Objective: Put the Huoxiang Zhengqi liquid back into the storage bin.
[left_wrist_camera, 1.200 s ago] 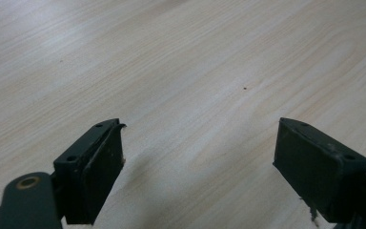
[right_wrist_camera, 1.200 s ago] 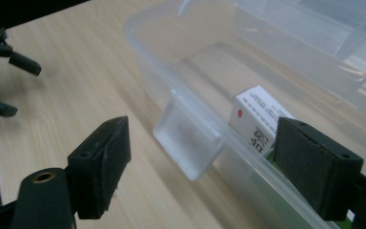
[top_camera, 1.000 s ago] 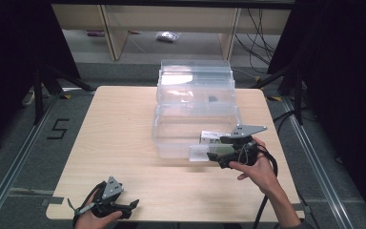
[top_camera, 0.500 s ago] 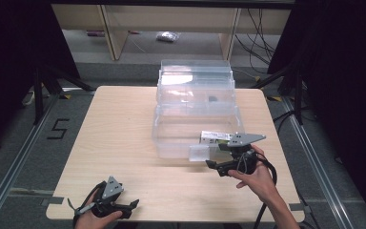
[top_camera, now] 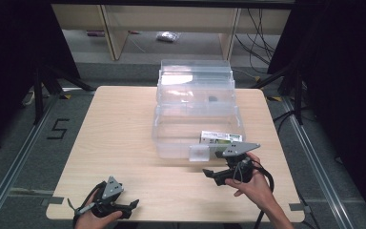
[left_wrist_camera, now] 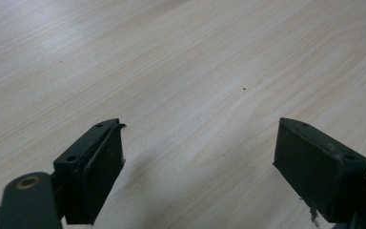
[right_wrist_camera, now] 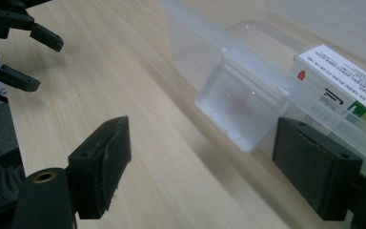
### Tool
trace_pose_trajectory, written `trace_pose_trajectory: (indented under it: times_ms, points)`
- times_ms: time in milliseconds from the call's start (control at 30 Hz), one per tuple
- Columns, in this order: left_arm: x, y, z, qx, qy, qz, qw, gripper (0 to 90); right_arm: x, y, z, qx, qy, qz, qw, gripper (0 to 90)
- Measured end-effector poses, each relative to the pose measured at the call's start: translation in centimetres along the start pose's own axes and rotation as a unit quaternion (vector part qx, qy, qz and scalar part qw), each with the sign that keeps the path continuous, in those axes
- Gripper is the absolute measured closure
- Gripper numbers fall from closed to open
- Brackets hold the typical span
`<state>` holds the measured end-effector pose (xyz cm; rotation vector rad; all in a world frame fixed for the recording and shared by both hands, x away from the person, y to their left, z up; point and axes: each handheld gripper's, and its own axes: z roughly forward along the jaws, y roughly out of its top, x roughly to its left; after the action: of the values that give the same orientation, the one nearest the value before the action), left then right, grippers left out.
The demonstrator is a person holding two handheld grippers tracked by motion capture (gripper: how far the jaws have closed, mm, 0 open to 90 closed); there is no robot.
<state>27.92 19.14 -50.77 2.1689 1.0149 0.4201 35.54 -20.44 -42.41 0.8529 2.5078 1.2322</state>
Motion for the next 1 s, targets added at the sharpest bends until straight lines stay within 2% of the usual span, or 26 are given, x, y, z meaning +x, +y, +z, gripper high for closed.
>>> trace_pose_trajectory:
  times_ms: [100, 133, 200, 367, 433, 500, 533, 600, 667, 733, 767, 833, 867, 900, 933, 967, 1000]
  points:
    - [0.1, 0.0, -0.1, 0.007, 0.000, 0.004, 1.0000, 16.3, 0.0, -0.4, 0.2, 0.003, 0.004, -0.004, 1.0000, 21.7]
    - [0.0, 0.0, 0.0, 0.004, 0.001, -0.001, 1.0000, 16.3, 0.1, -0.5, 0.2, 0.003, 0.003, -0.002, 1.0000, 21.6]
    - [0.1, 0.0, -0.1, 0.007, 0.000, 0.005, 1.0000, 16.3, 0.1, -0.9, 0.4, 0.009, 0.005, -0.002, 0.9999, 21.6]
    - [0.0, 0.0, 0.1, -0.003, 0.005, -0.001, 1.0000, 16.3, 0.2, -1.6, 0.8, 0.016, 0.008, 0.000, 0.9998, 21.6]
    - [0.1, 0.0, 0.0, 0.002, 0.005, 0.006, 1.0000, 16.3, 0.3, -1.9, 1.0, 0.020, 0.006, 0.001, 0.9998, 21.5]
    - [0.0, 0.0, 0.1, -0.002, 0.005, -0.003, 1.0000, 16.3, 0.4, -2.2, 0.9, 0.025, 0.001, 0.008, 0.9997, 21.5]
    - [0.0, 0.0, 0.1, -0.003, 0.005, -0.002, 1.0000, 16.3, 0.3, -2.3, 0.9, 0.023, 0.003, 0.001, 0.9997, 21.5]
    - [0.0, 0.0, 0.1, -0.001, 0.005, 0.002, 1.0000, 16.3, 0.3, -2.6, 0.9, 0.021, 0.003, 0.004, 0.9998, 21.5]
    - [0.1, 0.0, 0.0, 0.002, 0.005, 0.005, 1.0000, 16.3, 0.4, -2.8, 0.7, 0.025, -0.002, 0.016, 0.9996, 21.5]
    - [0.1, 0.0, -0.1, 0.006, 0.001, 0.006, 1.0000, 16.3, 0.3, -3.2, 0.7, 0.022, -0.002, 0.008, 0.9997, 21.5]
    - [0.0, 0.0, 0.1, -0.001, 0.005, 0.001, 1.0000, 16.3, 0.3, -3.4, 0.7, 0.027, 0.001, 0.013, 0.9996, 21.5]
    - [0.0, 0.0, 0.1, 0.001, 0.006, 0.001, 1.0000, 16.3, 0.5, -3.7, 0.6, 0.034, -0.002, 0.027, 0.9991, 21.6]
    - [0.0, 0.0, 0.1, -0.004, 0.006, -0.002, 1.0000, 16.3, 0.4, -3.9, 0.6, 0.033, -0.004, 0.024, 0.9991, 21.6]
    - [0.0, 0.0, 0.0, 0.002, 0.000, -0.001, 1.0000, 16.3, 0.3, -4.1, 0.7, 0.031, -0.001, 0.015, 0.9994, 21.6]
    - [0.1, 0.0, 0.0, 0.004, 0.003, 0.007, 1.0000, 16.3, 0.4, -4.2, 0.7, 0.034, 0.003, 0.020, 0.9992, 21.6]
    - [-0.1, 0.0, 0.1, -0.003, 0.004, -0.002, 1.0000, 16.3, 0.4, -4.4, 0.7, 0.035, 0.003, 0.024, 0.9991, 21.6]
    - [0.0, 0.0, 0.1, -0.003, 0.004, -0.001, 1.0000, 16.3, 0.5, -4.5, 0.6, 0.037, -0.004, 0.033, 0.9988, 21.6]
